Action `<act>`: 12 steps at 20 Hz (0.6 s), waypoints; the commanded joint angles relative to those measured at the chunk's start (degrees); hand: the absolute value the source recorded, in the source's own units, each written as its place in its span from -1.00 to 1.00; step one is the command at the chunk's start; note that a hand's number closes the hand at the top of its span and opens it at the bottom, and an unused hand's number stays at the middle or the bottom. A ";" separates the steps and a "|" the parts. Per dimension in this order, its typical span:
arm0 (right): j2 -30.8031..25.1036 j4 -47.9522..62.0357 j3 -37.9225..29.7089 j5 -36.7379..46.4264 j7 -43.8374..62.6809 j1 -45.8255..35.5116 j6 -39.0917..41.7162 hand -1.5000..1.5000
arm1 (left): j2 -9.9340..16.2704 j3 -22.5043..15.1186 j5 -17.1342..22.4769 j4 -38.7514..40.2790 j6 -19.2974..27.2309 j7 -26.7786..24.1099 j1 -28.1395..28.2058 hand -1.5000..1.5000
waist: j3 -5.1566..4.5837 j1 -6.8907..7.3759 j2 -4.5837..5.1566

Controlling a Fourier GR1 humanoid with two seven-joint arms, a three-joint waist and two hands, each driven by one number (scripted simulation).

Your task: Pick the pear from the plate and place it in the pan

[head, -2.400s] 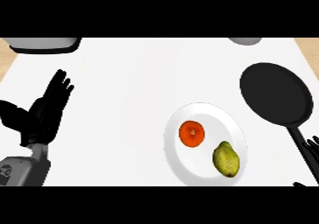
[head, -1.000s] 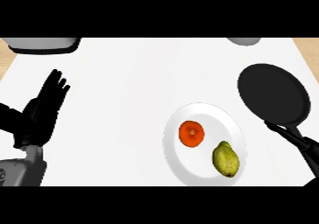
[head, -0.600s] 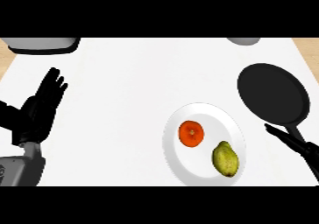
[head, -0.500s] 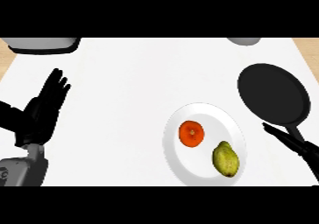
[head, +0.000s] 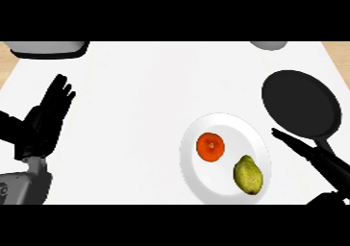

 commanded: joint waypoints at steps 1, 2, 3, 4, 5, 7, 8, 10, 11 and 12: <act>2.92 -2.04 0.42 2.05 5.84 -1.01 1.42 -1.00 | -2.94 -1.52 -2.93 -3.58 2.89 1.98 1.76 0.00 | 0.01 0.03 -0.03; 0.69 5.83 -1.68 2.49 0.55 -4.64 2.60 -1.00 | 0.18 0.67 -0.01 -4.94 -1.86 2.46 2.66 0.00 | 0.03 0.27 0.01; 4.16 5.89 0.85 5.68 -0.33 -2.68 -0.64 -1.00 | -1.66 -0.49 -1.65 -5.74 0.25 4.07 2.12 0.00 | 0.03 0.14 0.00; 5.19 4.25 0.67 3.33 5.80 -7.27 2.02 -1.00 | -1.82 0.80 -2.19 3.55 -0.17 0.33 -4.36 0.00 | 0.01 -0.04 0.08; 4.77 6.15 0.48 5.86 -2.25 -1.93 -0.24 -1.00 | -0.64 1.81 -1.91 -2.47 -0.33 3.91 -1.21 0.00 | 0.03 0.00 0.01; 6.34 5.76 -0.19 5.22 0.49 -4.50 1.63 -1.00 | -4.09 -0.74 -4.57 -1.36 0.55 0.49 -0.21 0.00 | 0.02 -0.01 0.02; 7.43 7.62 2.31 8.98 -2.55 -2.29 -1.95 -1.00 | -0.83 2.39 -1.66 -2.68 -1.97 3.72 -0.45 0.00 | 0.03 0.04 0.01; 9.54 9.45 3.83 10.63 -0.20 -5.71 -2.35 -1.00 | -5.17 -2.08 -6.41 -4.25 2.90 3.73 0.05 0.00 | 0.03 0.13 0.02; 10.14 7.89 3.77 10.55 1.71 -5.35 -1.16 -1.00 | -3.21 0.77 -2.74 -6.68 -0.61 5.08 2.49 0.00 | 0.02 0.16 -0.01; 9.98 11.16 4.18 12.64 -2.18 -4.59 -3.10 -1.00 | -2.22 2.78 -1.66 -2.08 -2.95 2.44 0.34 0.00 | 0.02 0.06 0.03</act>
